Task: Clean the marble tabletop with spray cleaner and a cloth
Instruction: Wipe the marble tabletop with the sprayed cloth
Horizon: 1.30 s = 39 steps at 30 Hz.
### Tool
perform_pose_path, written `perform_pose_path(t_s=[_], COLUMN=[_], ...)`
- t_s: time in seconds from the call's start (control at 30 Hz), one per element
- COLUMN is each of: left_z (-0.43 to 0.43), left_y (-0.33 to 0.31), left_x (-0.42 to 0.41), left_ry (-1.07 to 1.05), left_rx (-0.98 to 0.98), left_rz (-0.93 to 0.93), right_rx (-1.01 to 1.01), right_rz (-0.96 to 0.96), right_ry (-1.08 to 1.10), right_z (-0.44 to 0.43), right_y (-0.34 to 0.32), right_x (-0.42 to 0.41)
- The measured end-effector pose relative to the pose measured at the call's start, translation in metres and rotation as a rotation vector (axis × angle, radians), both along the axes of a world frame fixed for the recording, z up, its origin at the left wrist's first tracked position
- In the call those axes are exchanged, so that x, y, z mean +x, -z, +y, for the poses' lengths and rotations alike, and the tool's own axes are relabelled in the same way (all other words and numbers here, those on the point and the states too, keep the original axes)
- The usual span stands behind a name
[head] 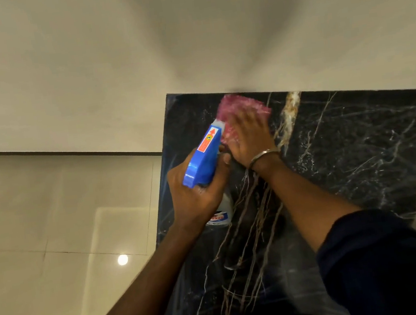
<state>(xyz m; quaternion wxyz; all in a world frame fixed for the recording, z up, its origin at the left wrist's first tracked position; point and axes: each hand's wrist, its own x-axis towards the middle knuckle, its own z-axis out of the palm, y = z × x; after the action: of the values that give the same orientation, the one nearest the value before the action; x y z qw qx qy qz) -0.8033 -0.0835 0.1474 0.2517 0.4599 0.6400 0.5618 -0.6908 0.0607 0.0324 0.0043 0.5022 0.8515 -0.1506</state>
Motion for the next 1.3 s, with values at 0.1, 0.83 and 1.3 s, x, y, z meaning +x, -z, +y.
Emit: perform_pose_path(t_s=[0.1,0.83,1.3], left_z=[0.000,0.004,0.006], left_y=[-0.006,0.035,0.034], left_x=[-0.001,-0.075,-0.090], left_ry=[-0.030,0.008,0.015], left_rx=[-0.028,-0.664,-0.685], left_rz=[-0.051,0.213,0.183], right_rx=[-0.005,-0.023,0.001], right_rz=[-0.122,-0.082,-0.100], right_ry=[0.325,0.518,-0.024], right_z=[0.006,-0.027,-0.053], right_y=[0.030,0.031,0.029], right_x=[0.037,-0.032,-0.060])
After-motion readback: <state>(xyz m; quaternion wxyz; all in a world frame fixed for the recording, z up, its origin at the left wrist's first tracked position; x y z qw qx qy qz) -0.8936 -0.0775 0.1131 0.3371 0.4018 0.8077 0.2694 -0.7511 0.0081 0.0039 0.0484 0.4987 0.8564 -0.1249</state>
